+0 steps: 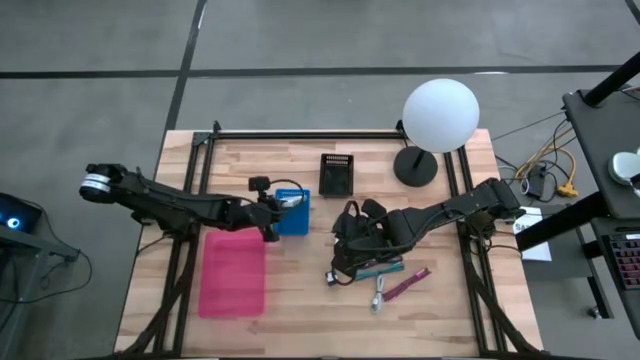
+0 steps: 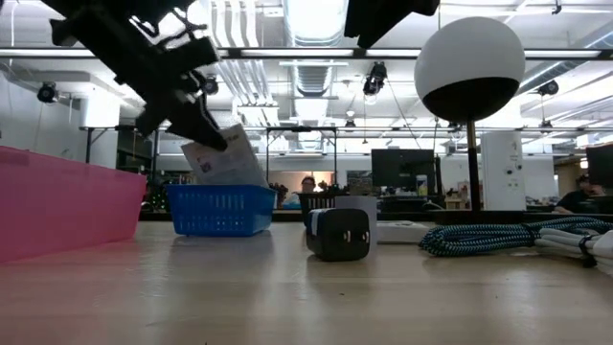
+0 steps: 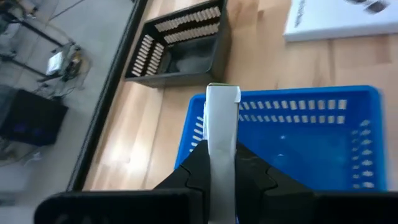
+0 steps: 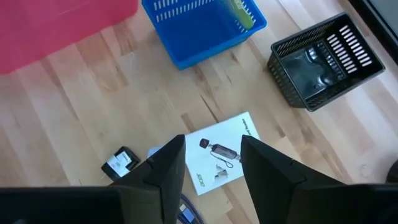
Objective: Pick and place items into bin
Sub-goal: Put the right card reader box into the blue bin
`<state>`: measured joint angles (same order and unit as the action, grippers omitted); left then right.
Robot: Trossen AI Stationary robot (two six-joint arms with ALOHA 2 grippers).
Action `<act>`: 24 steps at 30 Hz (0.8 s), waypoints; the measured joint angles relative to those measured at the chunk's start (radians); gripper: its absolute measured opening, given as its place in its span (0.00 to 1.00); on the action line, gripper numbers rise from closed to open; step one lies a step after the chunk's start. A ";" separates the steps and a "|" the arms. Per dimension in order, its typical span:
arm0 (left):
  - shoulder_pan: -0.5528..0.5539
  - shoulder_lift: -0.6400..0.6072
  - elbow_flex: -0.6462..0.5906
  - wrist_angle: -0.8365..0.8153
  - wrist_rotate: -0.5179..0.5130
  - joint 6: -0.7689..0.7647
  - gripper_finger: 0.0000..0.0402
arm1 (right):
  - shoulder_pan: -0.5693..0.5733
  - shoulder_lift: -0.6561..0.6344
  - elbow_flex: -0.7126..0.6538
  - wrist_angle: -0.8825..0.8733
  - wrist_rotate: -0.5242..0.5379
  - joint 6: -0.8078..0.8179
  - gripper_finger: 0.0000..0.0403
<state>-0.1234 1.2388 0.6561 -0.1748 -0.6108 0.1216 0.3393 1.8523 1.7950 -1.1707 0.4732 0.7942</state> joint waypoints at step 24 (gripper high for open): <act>0.000 0.142 0.036 0.009 0.041 -0.002 0.33 | 0.000 0.000 0.000 -0.001 0.000 0.009 0.34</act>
<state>-0.1234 1.3807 0.6922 -0.1661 -0.5696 0.1198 0.3393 1.8526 1.7950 -1.1721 0.4728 0.8036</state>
